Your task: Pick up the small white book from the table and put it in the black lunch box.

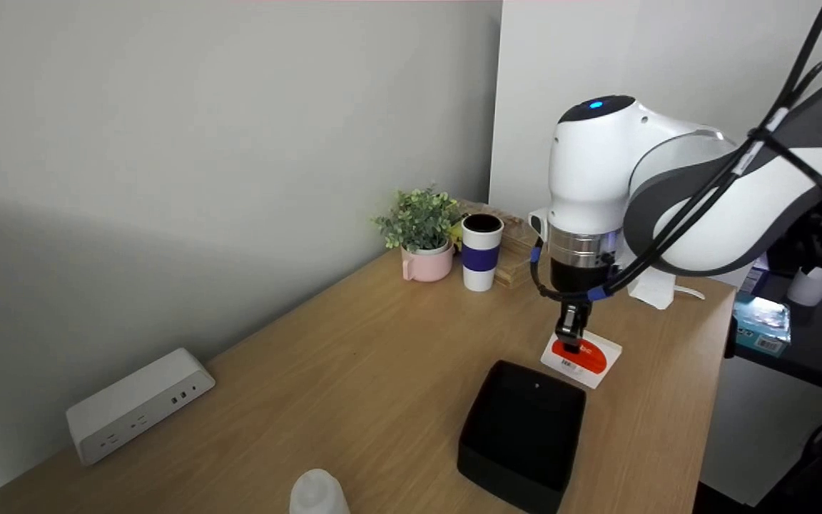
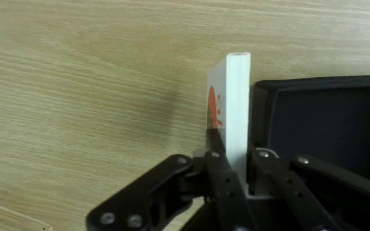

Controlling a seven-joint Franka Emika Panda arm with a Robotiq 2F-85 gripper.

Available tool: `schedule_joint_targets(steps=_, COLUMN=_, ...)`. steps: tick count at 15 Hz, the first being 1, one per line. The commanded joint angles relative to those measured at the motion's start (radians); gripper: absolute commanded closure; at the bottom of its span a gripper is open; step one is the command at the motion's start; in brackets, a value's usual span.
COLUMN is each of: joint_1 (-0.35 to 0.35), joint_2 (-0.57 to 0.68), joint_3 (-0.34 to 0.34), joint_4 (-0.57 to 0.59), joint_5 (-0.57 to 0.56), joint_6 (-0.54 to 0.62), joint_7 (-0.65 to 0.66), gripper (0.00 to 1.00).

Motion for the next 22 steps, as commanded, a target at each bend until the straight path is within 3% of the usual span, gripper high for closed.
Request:
schedule_joint_targets(steps=1, joint_1=0.053, joint_2=-0.08, joint_3=-0.042, joint_4=-0.086, joint_5=-0.062, joint_6=0.03, joint_7=0.106, gripper=0.96)
schedule_joint_targets(steps=7, joint_1=0.097, joint_2=-0.147, joint_3=-0.052, joint_4=-0.14, joint_5=-0.158, joint_6=0.03, joint_7=0.212, gripper=0.96)
schedule_joint_targets(steps=14, joint_1=0.15, joint_2=-0.236, joint_3=-0.066, joint_4=-0.207, joint_5=-0.323, joint_6=0.034, joint_7=0.453, gripper=0.96)
schedule_joint_targets(steps=22, joint_1=0.161, joint_2=-0.335, joint_3=-0.025, joint_4=-0.294, joint_5=-0.512, joint_6=0.022, joint_7=0.681, gripper=0.96)
